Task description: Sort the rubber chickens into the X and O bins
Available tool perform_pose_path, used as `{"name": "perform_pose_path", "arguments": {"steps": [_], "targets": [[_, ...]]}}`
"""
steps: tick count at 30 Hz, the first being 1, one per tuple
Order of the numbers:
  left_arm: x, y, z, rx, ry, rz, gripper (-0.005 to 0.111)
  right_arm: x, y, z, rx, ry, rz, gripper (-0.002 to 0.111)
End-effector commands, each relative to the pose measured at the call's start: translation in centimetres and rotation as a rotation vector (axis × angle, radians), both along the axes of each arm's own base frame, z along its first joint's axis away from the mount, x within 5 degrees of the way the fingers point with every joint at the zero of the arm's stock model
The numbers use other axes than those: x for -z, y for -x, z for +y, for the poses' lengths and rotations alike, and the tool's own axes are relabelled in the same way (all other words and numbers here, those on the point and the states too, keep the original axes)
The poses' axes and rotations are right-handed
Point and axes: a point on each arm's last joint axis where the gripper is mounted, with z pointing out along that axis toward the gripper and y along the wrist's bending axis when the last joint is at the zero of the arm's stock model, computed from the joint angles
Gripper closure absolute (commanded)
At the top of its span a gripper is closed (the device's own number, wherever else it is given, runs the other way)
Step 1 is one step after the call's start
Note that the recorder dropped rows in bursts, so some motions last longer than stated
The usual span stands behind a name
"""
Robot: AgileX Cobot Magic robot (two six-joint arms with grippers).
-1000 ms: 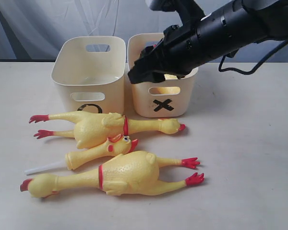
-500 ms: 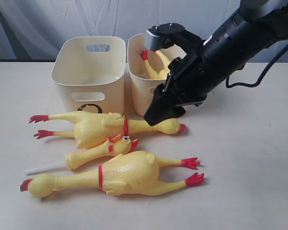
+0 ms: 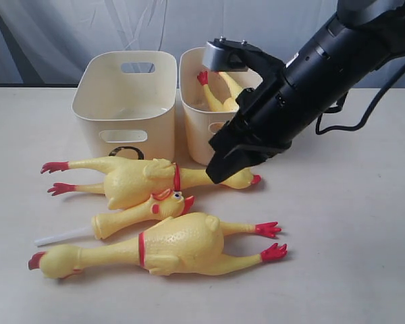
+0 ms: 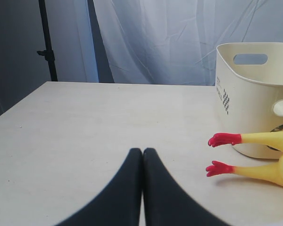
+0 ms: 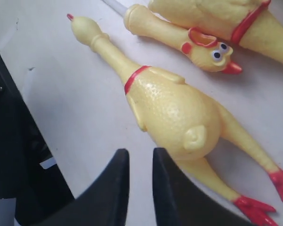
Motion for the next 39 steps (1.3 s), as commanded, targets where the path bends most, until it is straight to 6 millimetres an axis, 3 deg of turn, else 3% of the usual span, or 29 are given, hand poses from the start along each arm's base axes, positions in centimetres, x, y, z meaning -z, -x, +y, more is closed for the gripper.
{"name": "perform_pose_path", "arguments": {"steps": [1, 6, 12, 16, 19, 29, 34, 39], "targets": [[0.2, 0.0, 0.0, -0.005, 0.001, 0.003, 0.107, -0.4, 0.4, -0.1, 0.004, 0.001, 0.034, 0.100], [-0.1, 0.0, 0.0, -0.005, -0.006, -0.028, 0.107, -1.3, 1.0, -0.6, -0.015, 0.016, 0.008, 0.109], [-2.5, 0.0, 0.1, -0.016, 0.365, -0.329, 0.107, -2.3, 1.5, -1.5, 0.004, 0.062, -0.059, 0.109], [-3.7, 0.3, 0.5, -0.035, 0.369, -0.470, 0.107, -2.0, 2.4, -2.5, 0.034, 0.087, -0.108, 0.109], [-4.4, 0.7, 0.9, -0.044, 0.493, -0.576, 0.107, -1.2, 3.2, -3.1, 0.063, 0.093, -0.131, 0.109], [-4.9, 0.5, 0.0, 0.010, 0.543, -0.399, 0.106, 0.9, 5.8, -4.9, 0.141, 0.092, -0.176, 0.109], [-6.8, 0.9, -0.2, 0.042, 0.561, -0.402, 0.095, 0.8, 7.0, -5.5, 0.198, 0.049, -0.200, 0.109], [-8.2, -0.2, -0.6, 0.103, 0.580, -0.330, 0.086, 0.2, 7.8, -5.9, 0.205, 0.025, -0.221, 0.109]]}}
